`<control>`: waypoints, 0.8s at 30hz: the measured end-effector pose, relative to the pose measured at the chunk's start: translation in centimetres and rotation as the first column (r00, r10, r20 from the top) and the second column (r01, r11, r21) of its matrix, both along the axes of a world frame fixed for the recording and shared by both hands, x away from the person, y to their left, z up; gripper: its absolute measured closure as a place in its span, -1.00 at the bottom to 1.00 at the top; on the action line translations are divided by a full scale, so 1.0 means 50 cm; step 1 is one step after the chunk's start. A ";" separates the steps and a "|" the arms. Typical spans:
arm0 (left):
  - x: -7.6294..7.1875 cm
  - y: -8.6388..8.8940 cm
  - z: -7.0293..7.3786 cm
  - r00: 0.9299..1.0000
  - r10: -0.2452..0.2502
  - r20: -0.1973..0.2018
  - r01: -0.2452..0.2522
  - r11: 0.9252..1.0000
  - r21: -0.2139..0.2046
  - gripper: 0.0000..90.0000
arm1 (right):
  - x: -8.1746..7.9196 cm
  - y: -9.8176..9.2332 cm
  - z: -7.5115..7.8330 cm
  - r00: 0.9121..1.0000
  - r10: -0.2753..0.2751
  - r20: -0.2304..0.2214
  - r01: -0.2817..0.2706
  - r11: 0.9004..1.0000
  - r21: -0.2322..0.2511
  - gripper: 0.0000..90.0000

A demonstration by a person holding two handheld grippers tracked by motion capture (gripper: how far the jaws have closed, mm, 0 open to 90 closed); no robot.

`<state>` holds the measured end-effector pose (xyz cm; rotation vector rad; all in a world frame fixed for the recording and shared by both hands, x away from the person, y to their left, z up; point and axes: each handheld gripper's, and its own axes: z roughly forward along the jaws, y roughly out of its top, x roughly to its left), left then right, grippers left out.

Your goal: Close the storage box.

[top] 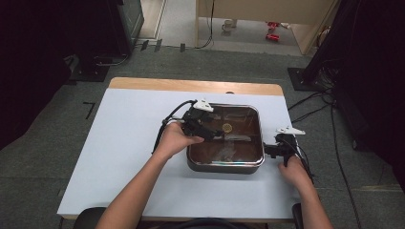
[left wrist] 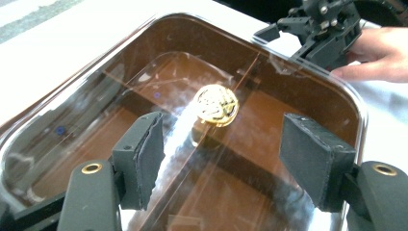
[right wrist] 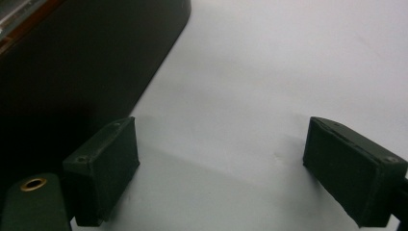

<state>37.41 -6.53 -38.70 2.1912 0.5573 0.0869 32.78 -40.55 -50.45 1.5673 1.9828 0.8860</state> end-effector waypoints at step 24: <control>-0.047 0.140 -0.010 0.988 0.156 0.000 -0.156 0.987 -0.043 -0.31 | 0.000 0.000 0.000 1.000 -0.001 -0.002 0.001 1.000 0.000 -0.74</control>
